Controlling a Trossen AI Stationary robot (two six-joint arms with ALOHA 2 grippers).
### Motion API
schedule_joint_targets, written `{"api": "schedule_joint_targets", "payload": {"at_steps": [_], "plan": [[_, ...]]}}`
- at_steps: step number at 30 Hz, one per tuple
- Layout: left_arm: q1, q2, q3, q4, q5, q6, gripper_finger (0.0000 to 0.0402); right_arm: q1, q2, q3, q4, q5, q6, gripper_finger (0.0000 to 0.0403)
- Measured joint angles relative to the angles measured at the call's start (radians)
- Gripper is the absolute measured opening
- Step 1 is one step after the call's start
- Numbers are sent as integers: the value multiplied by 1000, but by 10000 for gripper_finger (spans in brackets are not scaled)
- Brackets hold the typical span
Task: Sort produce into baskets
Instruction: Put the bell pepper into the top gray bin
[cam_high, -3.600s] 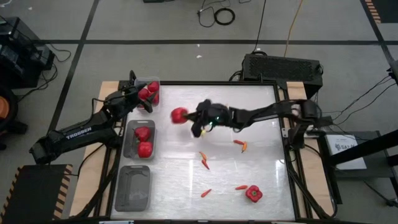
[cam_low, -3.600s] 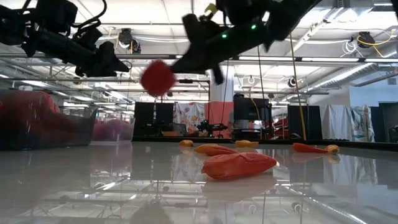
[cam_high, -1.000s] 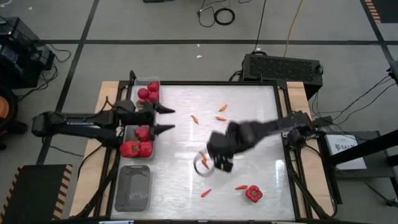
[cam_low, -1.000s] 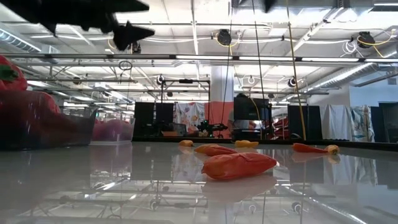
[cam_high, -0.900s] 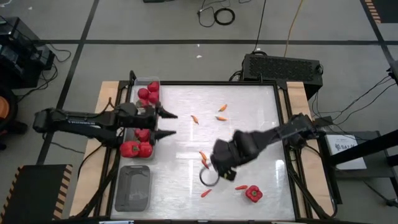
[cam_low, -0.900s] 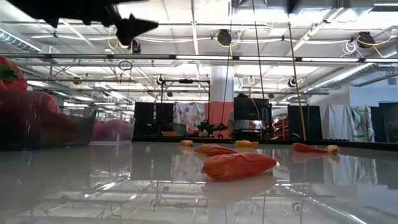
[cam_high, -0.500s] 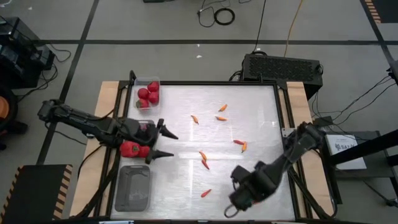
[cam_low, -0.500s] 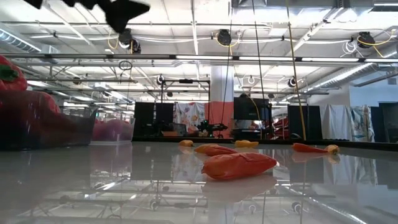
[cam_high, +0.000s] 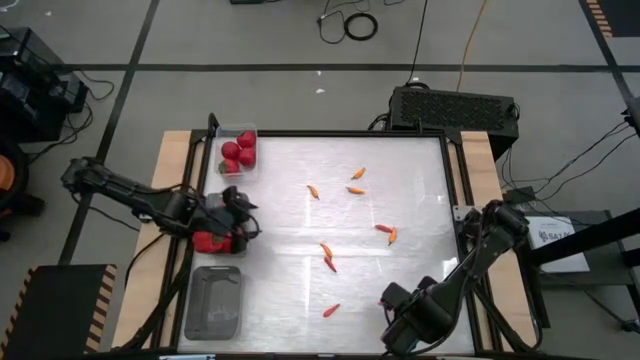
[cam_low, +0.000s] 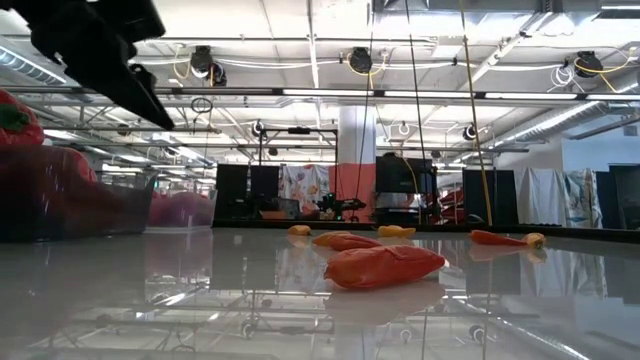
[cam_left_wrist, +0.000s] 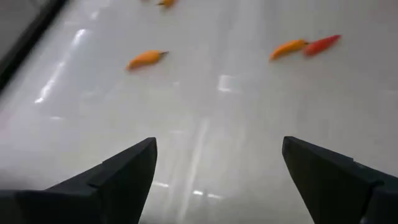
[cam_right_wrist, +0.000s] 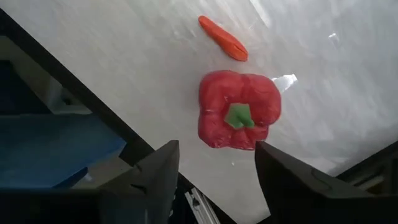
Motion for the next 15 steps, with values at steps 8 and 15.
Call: {"api": "schedule_joint_targets", "payload": {"at_steps": [8, 15], "plan": [[-24, -179, -1, -164, -156, -15, 352, 12, 0, -3, -6, 5, -11, 216], [-6, -316, -1, -105, -458, 39, 352, 12, 0, -3, -21, 11, -8, 209]]}}
